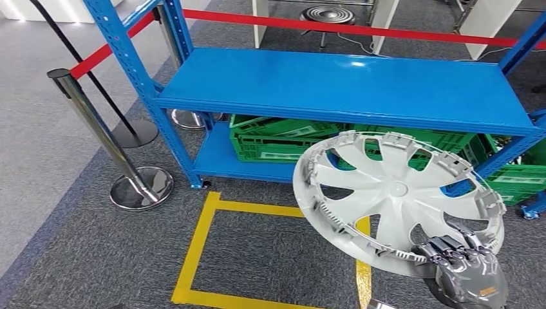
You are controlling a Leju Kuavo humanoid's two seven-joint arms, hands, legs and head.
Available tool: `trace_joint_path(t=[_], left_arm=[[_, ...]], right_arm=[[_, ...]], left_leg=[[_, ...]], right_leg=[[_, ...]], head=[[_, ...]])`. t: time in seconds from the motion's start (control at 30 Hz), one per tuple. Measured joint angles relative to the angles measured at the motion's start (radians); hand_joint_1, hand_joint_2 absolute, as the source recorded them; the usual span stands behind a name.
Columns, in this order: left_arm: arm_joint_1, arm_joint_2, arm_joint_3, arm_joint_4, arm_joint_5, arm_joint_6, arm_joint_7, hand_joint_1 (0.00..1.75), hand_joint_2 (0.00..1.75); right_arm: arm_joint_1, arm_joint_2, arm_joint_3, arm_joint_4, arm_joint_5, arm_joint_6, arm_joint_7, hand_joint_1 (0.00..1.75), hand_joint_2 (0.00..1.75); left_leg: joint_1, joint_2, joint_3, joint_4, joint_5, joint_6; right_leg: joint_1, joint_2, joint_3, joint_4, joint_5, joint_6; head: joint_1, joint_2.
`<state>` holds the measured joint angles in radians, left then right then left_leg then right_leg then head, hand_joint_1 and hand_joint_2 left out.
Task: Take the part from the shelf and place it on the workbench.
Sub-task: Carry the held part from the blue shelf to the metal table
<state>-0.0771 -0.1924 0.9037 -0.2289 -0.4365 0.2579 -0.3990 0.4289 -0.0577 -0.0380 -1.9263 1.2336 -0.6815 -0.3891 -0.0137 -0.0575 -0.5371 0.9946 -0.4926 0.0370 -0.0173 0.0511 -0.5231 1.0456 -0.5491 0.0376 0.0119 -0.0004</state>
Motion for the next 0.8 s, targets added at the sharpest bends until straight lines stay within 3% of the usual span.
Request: trace_joint_path(t=[0.07, 0.13, 0.2, 0.3, 0.33, 0.37, 0.4, 0.43, 0.5, 0.53, 0.57, 0.63, 0.67, 0.7, 0.77, 0.8], left_arm=[[-0.002, -0.001, 0.000, 0.000, 0.000, 0.000, 0.000, 0.00, 1.75], [-0.001, -0.001, 0.000, 0.000, -0.001, 0.001, 0.000, 0.00, 1.75], [0.001, -0.001, 0.000, 0.001, -0.003, 0.001, 0.000, 0.00, 1.75], [0.000, -0.003, 0.000, 0.001, -0.007, 0.001, 0.000, 0.00, 1.75], [0.000, -0.003, 0.000, 0.001, -0.008, 0.001, 0.000, 0.00, 1.75], [0.001, -0.002, 0.000, 0.001, -0.009, 0.000, 0.000, 0.00, 1.75], [0.002, -0.002, 0.000, 0.001, -0.010, 0.000, 0.000, 0.00, 1.75], [0.003, -0.002, 0.000, 0.001, -0.010, 0.001, 0.000, 0.00, 1.75], [0.001, -0.002, 0.000, 0.001, -0.010, 0.001, 0.000, 0.00, 1.75], [0.000, -0.002, 0.000, 0.001, -0.010, 0.001, 0.000, 0.00, 1.75], [-0.001, -0.002, 0.000, 0.001, -0.011, 0.001, 0.000, 0.00, 1.75], [0.001, -0.001, 0.000, 0.001, -0.012, 0.001, 0.000, 0.00, 1.75], [0.003, -0.001, 0.000, 0.001, -0.012, 0.001, 0.000, 0.00, 1.75], [0.004, -0.002, 0.000, 0.001, -0.013, 0.001, 0.000, 0.00, 1.75], [0.002, -0.003, 0.000, 0.001, -0.014, 0.000, -0.001, 0.00, 1.75], [0.000, -0.004, 0.000, 0.001, -0.014, 0.000, -0.001, 0.00, 1.75]], right_arm=[[0.003, -0.002, 0.001, -0.002, 0.000, 0.000, 0.000, 1.75, 1.75], [0.007, -0.003, 0.002, -0.003, 0.000, -0.001, 0.001, 1.75, 1.75], [0.009, -0.004, 0.003, -0.005, 0.001, -0.001, 0.002, 1.75, 1.75], [0.013, -0.005, 0.002, -0.007, 0.002, -0.001, 0.003, 1.75, 1.75], [0.013, -0.005, 0.002, -0.007, 0.002, -0.001, 0.003, 1.75, 1.75], [0.014, -0.006, 0.002, -0.007, 0.003, -0.001, 0.003, 1.75, 1.75], [0.014, -0.006, 0.002, -0.007, 0.003, -0.001, 0.003, 1.75, 1.75], [0.014, -0.006, 0.002, -0.008, 0.003, -0.001, 0.004, 1.75, 1.75], [0.014, -0.006, 0.002, -0.009, 0.003, -0.001, 0.005, 1.75, 1.75], [0.014, -0.007, 0.002, -0.010, 0.003, -0.001, 0.006, 1.75, 1.75], [0.013, -0.007, 0.002, -0.011, 0.004, -0.001, 0.006, 1.75, 1.75], [0.012, -0.008, 0.002, -0.012, 0.008, -0.001, 0.006, 1.75, 1.75], [0.012, -0.008, 0.003, -0.013, 0.010, -0.001, 0.005, 1.75, 1.75], [0.013, -0.009, 0.005, -0.013, 0.011, -0.001, 0.004, 1.75, 1.75], [0.016, -0.010, 0.007, -0.013, 0.011, -0.001, 0.001, 1.75, 1.75], [0.017, -0.011, 0.008, -0.013, 0.011, -0.001, 0.000, 1.75, 1.75]], left_leg=[[0.000, -0.019, -0.019, 0.013, 0.007, -0.010], [0.002, -0.037, -0.032, 0.020, 0.013, -0.022], [0.000, -0.018, -0.052, 0.056, -0.013, -0.034], [0.009, 0.037, -0.124, 0.231, -0.111, -0.053], [0.013, 0.043, -0.141, 0.281, -0.130, -0.057], [0.015, 0.046, -0.143, 0.298, -0.129, -0.060], [0.017, 0.049, -0.125, 0.275, -0.110, -0.060], [0.018, 0.055, -0.091, 0.218, -0.078, -0.058], [0.011, 0.096, -0.017, 0.077, -0.025, -0.048], [0.006, 0.114, 0.004, 0.032, -0.014, -0.041], [0.002, 0.126, 0.011, 0.010, -0.013, -0.035], [0.000, 0.112, 0.006, 0.001, -0.010, -0.023], [0.003, 0.102, 0.005, -0.005, -0.005, -0.016], [0.005, 0.092, 0.005, -0.010, 0.001, -0.008], [0.008, 0.070, 0.002, -0.016, 0.009, 0.002], [0.007, 0.059, -0.001, -0.016, 0.011, 0.005]], right_leg=[[-0.001, 0.022, 0.025, -0.044, -0.003, -0.005], [-0.003, 0.000, 0.021, -0.044, 0.003, -0.013], [-0.007, -0.027, 0.018, -0.048, 0.010, -0.026], [-0.006, -0.071, 0.010, -0.049, 0.016, -0.037], [-0.005, -0.086, 0.007, -0.049, 0.017, -0.037], [-0.005, -0.100, 0.005, -0.049, 0.017, -0.037], [-0.004, -0.113, 0.005, -0.049, 0.018, -0.037], [-0.004, -0.126, 0.005, -0.049, 0.018, -0.036], [-0.002, -0.148, 0.006, -0.048, 0.018, -0.032], [0.001, -0.158, 0.005, -0.047, 0.019, -0.028], [0.003, -0.167, 0.004, -0.046, 0.020, -0.024], [0.005, -0.184, 0.004, -0.048, 0.021, -0.013], [0.003, -0.173, 0.002, -0.046, 0.015, -0.008], [0.001, -0.147, -0.007, -0.027, -0.002, -0.004], [-0.002, -0.081, -0.052, 0.072, -0.062, 0.000], [-0.002, -0.062, -0.083, 0.142, -0.094, 0.000]], head=[[-0.001, 0.000], [0.000, 0.000], [-0.007, 0.000], [-0.016, 0.000], [-0.016, 0.000], [-0.017, 0.000], [-0.017, 0.000], [-0.017, 0.000], [-0.017, 0.000], [-0.016, 0.000], [-0.016, 0.000], [-0.016, 0.000], [-0.016, 0.000], [-0.015, 0.000], [-0.010, 0.000], [-0.009, 0.000]])
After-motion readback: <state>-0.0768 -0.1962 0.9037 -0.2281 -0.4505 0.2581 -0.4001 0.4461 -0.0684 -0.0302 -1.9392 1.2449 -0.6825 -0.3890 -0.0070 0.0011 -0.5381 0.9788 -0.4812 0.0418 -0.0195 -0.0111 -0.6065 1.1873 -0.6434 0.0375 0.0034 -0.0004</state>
